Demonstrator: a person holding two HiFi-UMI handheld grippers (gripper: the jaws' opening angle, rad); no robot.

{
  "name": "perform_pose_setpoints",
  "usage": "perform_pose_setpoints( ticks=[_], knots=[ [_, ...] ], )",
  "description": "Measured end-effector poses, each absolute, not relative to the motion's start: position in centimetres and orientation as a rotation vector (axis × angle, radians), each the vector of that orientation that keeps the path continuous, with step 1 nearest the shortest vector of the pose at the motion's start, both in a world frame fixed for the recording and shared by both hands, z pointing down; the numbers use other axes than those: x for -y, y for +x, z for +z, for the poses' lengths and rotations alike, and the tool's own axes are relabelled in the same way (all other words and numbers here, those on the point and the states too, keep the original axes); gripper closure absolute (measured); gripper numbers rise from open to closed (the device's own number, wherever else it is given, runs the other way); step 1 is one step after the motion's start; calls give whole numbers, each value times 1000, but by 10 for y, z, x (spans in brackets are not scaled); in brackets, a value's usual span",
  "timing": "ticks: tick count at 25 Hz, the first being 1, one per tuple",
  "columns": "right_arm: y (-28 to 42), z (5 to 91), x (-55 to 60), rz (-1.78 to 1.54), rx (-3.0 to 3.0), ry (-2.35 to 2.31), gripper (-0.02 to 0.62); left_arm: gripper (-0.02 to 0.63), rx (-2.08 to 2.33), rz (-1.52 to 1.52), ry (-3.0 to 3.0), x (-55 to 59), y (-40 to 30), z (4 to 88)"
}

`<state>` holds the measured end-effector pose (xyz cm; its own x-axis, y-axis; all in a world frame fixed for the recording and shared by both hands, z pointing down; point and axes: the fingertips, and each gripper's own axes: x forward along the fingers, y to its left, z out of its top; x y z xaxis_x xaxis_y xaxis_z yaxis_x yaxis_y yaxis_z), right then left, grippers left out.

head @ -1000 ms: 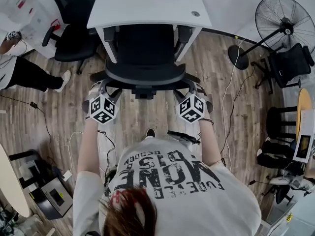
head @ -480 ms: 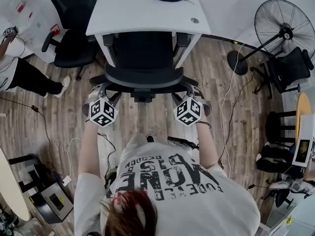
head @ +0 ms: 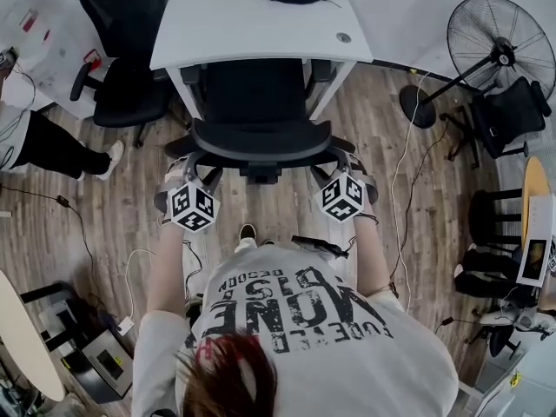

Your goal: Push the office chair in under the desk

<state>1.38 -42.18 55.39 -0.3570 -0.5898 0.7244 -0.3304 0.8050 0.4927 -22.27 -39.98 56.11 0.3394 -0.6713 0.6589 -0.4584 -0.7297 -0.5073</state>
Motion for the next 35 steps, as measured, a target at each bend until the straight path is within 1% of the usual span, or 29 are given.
perform_pose_setpoints(
  ticks=[10,35],
  knots=[
    [12,554,444,-313,1963,696,396,408,-1015,-1321,-2364,420,-224,560],
    [35,558,472,-327,1906,701,381,414,-1034,-1282,-2323,430,-200,557]
  ],
)
